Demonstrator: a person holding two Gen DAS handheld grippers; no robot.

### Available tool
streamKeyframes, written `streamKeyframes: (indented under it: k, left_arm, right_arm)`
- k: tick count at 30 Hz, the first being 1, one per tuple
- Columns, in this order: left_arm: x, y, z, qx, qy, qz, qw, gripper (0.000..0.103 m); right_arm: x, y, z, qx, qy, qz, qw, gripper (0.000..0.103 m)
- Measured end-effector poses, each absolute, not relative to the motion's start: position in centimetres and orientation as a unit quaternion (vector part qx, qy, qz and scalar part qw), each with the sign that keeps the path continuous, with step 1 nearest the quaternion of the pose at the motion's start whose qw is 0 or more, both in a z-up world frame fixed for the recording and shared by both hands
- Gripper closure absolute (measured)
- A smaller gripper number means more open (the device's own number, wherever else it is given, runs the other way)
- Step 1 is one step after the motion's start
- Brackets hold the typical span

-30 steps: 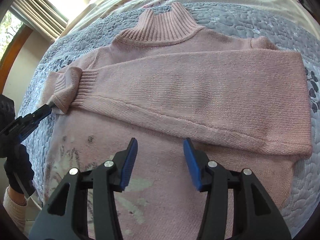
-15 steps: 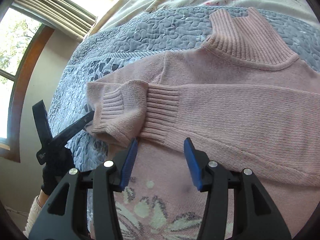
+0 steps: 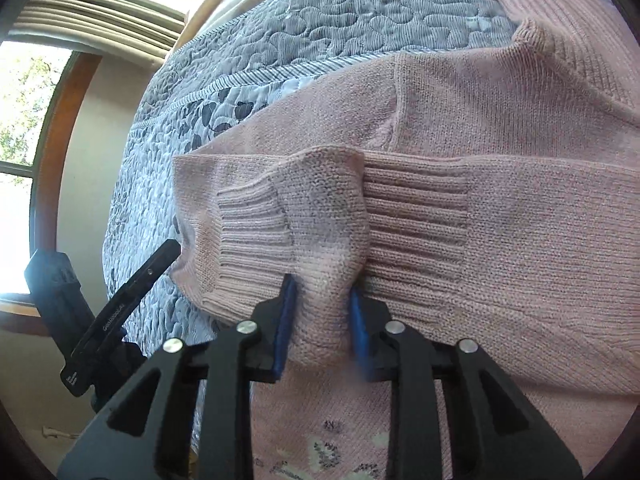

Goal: Fold small clothes

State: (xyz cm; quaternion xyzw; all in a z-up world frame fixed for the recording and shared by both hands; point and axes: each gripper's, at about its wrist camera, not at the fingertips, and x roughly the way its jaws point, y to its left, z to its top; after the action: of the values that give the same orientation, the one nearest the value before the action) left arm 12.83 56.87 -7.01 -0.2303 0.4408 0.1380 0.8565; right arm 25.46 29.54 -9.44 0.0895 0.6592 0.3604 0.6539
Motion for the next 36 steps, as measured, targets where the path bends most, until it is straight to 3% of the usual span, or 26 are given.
streamKeyframes:
  k: [2,11,18,24,26,29,32,34,36]
  left_arm:
    - [12.9,56.7,-6.5,-0.226,0.436,0.137,0.86,0.084]
    - [15.0,52.1,-5.0,-0.202,0.426,0.089,0.878,0.084]
    - [17.8,45.9,-6.0,-0.168,0.441,0.044,0.88,0.084]
    - [20.0,42.1,-8.8,-0.117,0.486,0.041,0.865,0.084]
    - [20.2,41.8,-9.6,-0.105,0.492,0.047,0.863,0.083]
    - [20.6,42.0,-9.8,-0.105,0.496,0.046,0.861,0.082]
    - [20.5,42.4,-9.2,-0.117,0.5,0.043,0.857,0.082]
    - [20.1,42.4,-8.2,-0.121,0.489,0.04,0.863,0.081]
    - [19.8,42.1,-7.2,-0.121,0.477,0.032,0.87,0.078]
  right_arm:
    - [25.4,28.4,-8.2,0.104,0.643,0.375,0.66,0.093]
    - [26.1,18.1,-2.5,0.094,0.588,0.355,0.72,0.094]
    - [27.4,10.1,-3.1,0.106,0.584,0.299,0.747,0.094]
    - [28.0,7.4,-7.1,0.108,0.613,0.258,0.739,0.094]
    - [28.0,7.4,-8.5,0.093,0.623,0.246,0.736,0.092]
    - [27.7,7.8,-9.1,0.056,0.625,0.231,0.744,0.081]
    - [26.7,8.6,-6.8,-0.001,0.594,0.216,0.775,0.078]
    - [25.8,9.7,-4.6,-0.033,0.562,0.228,0.794,0.068]
    - [25.2,11.2,-3.3,-0.049,0.551,0.254,0.794,0.068]
